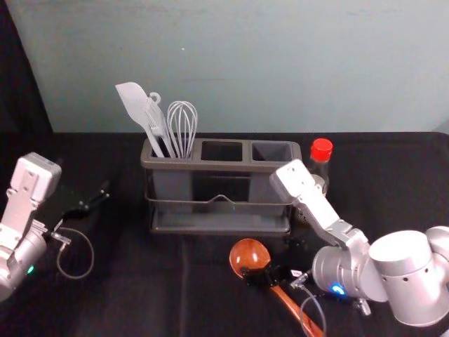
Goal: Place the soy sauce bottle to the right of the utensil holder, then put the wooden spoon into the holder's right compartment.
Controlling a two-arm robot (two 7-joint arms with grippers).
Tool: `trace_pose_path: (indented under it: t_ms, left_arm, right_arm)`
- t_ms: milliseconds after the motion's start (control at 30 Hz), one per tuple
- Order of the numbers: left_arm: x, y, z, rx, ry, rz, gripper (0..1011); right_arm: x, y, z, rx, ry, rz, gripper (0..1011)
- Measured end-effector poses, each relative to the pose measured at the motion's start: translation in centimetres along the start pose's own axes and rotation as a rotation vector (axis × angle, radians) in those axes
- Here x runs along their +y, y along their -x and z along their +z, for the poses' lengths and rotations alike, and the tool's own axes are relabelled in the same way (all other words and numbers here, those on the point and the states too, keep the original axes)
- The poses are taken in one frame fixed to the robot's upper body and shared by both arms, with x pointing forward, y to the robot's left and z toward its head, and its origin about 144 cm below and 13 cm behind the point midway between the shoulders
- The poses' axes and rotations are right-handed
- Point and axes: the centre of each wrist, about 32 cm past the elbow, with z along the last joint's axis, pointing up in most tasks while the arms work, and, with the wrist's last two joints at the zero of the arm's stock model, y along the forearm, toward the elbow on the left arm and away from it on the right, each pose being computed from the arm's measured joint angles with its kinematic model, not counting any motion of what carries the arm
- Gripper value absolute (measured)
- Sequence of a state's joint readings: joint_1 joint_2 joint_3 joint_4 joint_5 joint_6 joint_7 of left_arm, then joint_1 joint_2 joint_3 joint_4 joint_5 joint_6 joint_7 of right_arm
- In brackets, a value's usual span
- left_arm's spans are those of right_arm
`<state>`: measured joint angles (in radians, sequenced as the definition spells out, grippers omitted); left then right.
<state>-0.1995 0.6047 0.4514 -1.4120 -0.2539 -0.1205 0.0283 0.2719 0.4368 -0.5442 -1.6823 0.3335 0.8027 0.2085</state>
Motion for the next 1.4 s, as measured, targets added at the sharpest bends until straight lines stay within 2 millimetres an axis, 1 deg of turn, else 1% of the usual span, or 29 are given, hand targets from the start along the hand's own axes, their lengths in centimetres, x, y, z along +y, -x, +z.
trace_pose_path:
  t_ms: [233,500,1100,1400]
  left_arm:
    - [0.0,0.0,0.0,0.0,0.0,0.0,1012]
    - [0.0,0.0,0.0,0.0,0.0,0.0,1011]
    - [0.0,0.0,0.0,0.0,0.0,0.0,1011]
    - [0.0,0.0,0.0,0.0,0.0,0.0,1012]
  right_arm:
    - [0.6,0.5,0.5,-0.052,-0.008,0.001,1002]
    - [0.3,1.3,0.6,-0.127,-0.049,-0.024,1002]
    - [1.2,1.4,0.7,-0.114,-0.039,-0.001,1003]
    - [1.2,1.6,0.7,-0.131,-0.048,0.01,1003]
